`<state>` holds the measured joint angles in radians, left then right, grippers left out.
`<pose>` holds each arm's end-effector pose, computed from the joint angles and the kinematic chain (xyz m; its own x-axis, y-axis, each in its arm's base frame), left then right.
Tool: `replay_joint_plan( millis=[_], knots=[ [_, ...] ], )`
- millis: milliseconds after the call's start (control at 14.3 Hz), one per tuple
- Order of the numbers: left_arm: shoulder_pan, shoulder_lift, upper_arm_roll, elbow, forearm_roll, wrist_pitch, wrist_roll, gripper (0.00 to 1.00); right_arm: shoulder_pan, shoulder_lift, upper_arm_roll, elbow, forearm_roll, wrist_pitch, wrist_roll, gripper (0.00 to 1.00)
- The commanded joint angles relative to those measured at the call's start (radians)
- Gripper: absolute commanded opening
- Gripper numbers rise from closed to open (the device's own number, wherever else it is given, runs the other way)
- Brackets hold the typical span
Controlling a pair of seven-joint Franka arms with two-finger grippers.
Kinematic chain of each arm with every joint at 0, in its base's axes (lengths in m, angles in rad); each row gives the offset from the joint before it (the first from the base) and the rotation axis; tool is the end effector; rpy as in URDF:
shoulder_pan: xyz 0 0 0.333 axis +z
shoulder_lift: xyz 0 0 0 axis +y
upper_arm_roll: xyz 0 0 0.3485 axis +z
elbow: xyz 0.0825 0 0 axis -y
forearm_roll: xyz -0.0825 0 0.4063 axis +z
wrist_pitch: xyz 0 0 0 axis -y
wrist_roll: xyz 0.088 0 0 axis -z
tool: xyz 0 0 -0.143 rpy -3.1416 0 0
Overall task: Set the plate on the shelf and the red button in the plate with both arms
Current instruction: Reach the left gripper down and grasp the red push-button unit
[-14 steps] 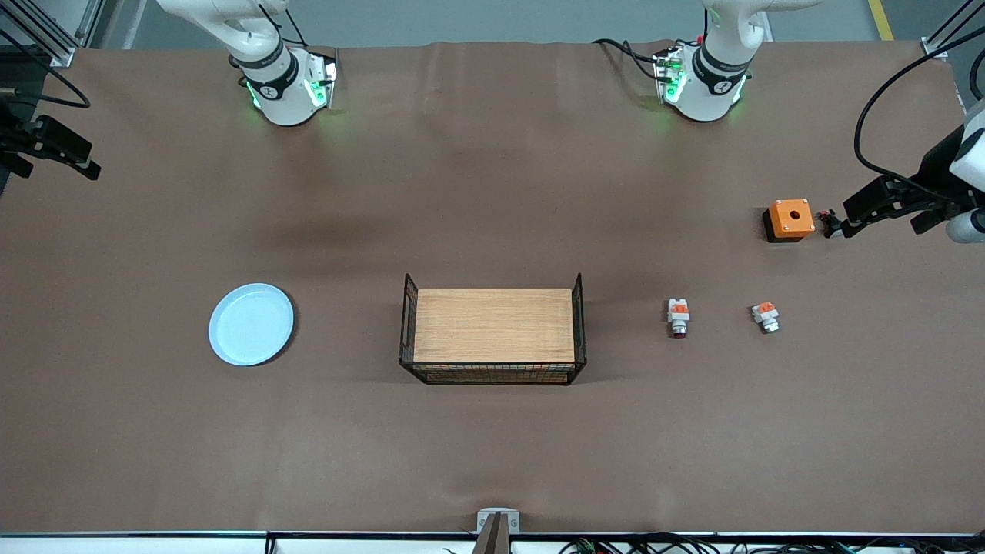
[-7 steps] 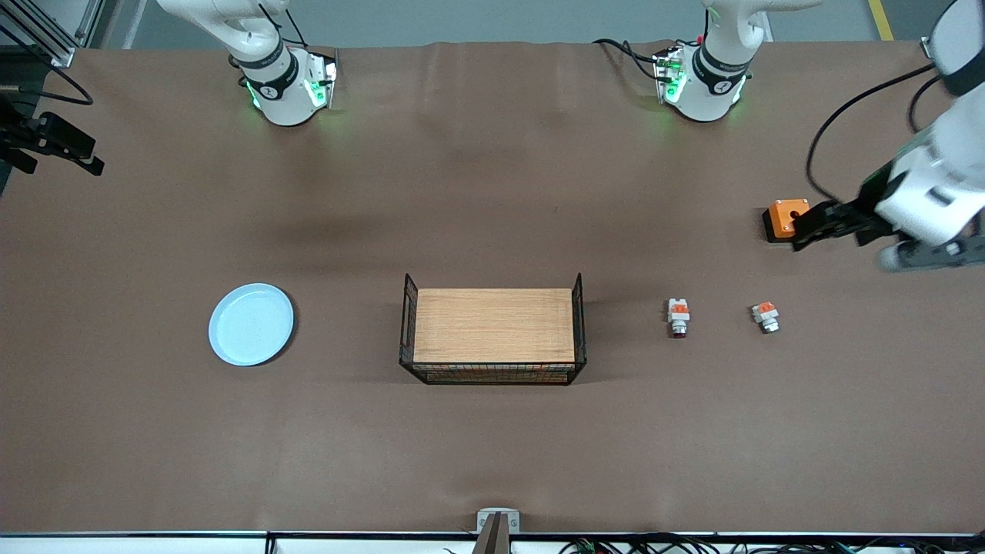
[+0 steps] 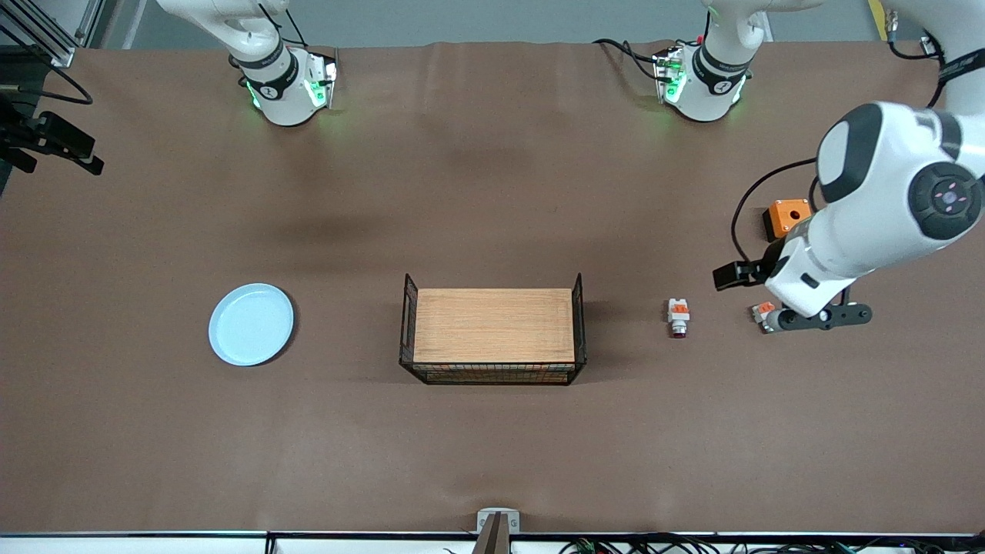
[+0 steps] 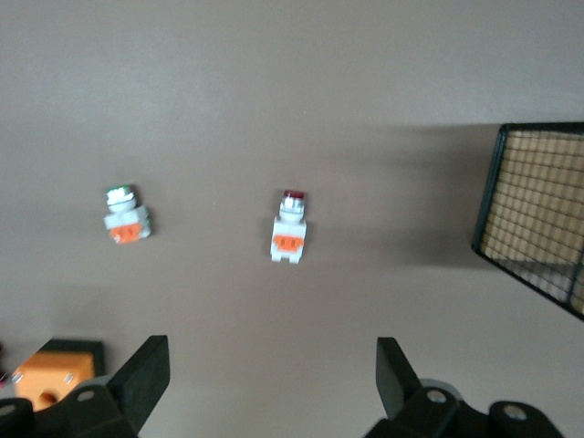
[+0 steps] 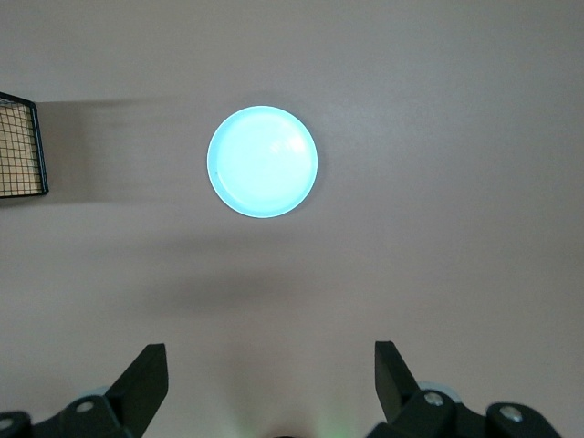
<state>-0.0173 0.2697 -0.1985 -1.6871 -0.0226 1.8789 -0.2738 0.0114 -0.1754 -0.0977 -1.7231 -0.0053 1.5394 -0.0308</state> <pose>0.6422 -0.1337 0.4243 0.9936 0.0681 -0.0903 0.0729 -0.9960 0.0510 0.5094 -0.0493 0.6382 0.9985 -0.0540 -0.0088 -0.0541 -0.9985 -0.0120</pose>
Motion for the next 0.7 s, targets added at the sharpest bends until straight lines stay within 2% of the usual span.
replay_joint_plan(
  millis=[0,349,628],
  knots=[
    [0.0,-0.017,-0.006,-0.126,-0.005,0.132,0.015,0.99,-0.014,-0.033,0.006,-0.021,0.016,-0.004,-0.011,1.0],
    [0.002,0.098,-0.006,-0.137,0.006,0.224,0.137,0.99,-0.014,-0.033,0.004,-0.021,0.016,-0.004,-0.015,1.0],
    [-0.003,0.203,-0.006,-0.135,0.006,0.333,0.143,0.99,-0.014,-0.033,0.004,-0.021,0.014,-0.005,-0.015,1.0]
  ],
)
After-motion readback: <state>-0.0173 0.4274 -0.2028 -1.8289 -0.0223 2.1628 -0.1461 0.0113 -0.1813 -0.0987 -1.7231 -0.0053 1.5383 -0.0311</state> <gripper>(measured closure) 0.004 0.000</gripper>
